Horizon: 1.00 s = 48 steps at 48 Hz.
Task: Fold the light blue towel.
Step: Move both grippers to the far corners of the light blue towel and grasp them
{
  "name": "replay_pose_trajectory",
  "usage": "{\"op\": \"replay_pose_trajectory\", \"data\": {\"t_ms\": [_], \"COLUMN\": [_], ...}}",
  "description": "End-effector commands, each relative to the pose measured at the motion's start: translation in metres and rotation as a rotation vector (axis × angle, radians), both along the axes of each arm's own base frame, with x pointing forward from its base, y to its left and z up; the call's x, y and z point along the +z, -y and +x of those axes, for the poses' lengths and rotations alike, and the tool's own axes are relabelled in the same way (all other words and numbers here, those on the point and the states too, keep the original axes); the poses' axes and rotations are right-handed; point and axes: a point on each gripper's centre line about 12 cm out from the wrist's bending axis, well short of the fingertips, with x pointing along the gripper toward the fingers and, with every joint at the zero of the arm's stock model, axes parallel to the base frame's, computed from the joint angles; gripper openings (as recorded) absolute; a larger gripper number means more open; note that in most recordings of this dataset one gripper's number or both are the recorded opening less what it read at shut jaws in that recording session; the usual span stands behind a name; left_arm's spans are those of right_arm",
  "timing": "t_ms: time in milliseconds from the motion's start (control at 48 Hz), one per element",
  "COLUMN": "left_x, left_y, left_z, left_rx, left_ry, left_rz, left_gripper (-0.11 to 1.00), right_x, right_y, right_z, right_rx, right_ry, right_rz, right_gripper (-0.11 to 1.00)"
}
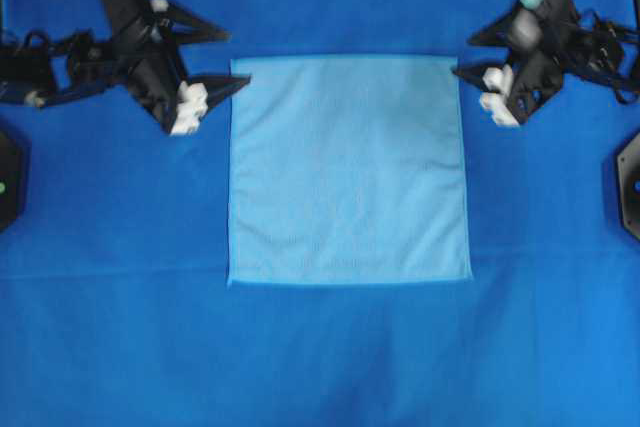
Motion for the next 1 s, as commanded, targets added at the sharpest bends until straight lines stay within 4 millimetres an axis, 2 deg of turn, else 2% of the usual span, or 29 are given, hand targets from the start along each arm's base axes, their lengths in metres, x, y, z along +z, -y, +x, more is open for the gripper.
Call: {"op": "replay_pose_trajectory", "data": {"t_ms": [0, 229, 396, 521, 625, 708, 792, 875, 979], "left_x": [-0.006, -0.038, -0.058, -0.066, -0.068, -0.069, -0.07, -0.07, -0.069], "left_y": [-0.009, -0.023, -0.03, -0.029, -0.026, -0.021, -0.014, -0.01, -0.009], "left_z": [0.007, 0.009, 0.009, 0.011, 0.011, 0.011, 0.012, 0.014, 0.016], "left_rx": [0.019, 0.055, 0.073, 0.067, 0.058, 0.042, 0.01, -0.018, -0.033], "left_ry": [-0.006, -0.08, -0.122, -0.14, -0.151, -0.161, -0.177, -0.184, -0.187], "left_rz": [-0.001, -0.03, -0.047, -0.054, -0.057, -0.056, -0.041, -0.022, -0.002], "left_gripper": [0.91, 0.9, 0.9, 0.88, 0.83, 0.71, 0.49, 0.28, 0.08], "right_x": [-0.006, -0.039, -0.041, -0.045, -0.056, -0.063, -0.062, -0.062, -0.06], "right_y": [0.008, 0.022, 0.028, 0.027, 0.026, 0.024, 0.024, 0.023, 0.023], "right_z": [0.01, 0.014, 0.014, 0.013, 0.011, 0.008, 0.007, 0.007, 0.005], "right_rx": [-0.002, -0.033, -0.049, -0.049, -0.049, -0.048, -0.048, -0.049, -0.058], "right_ry": [0.006, -0.047, -0.032, -0.043, -0.078, -0.106, -0.109, -0.107, -0.1], "right_rz": [-0.012, 0.016, 0.008, 0.014, 0.034, 0.049, 0.051, 0.051, 0.057], "right_gripper": [0.59, 0.59, 0.59, 0.58, 0.49, 0.26, 0.04, 0.02, 0.02]}}
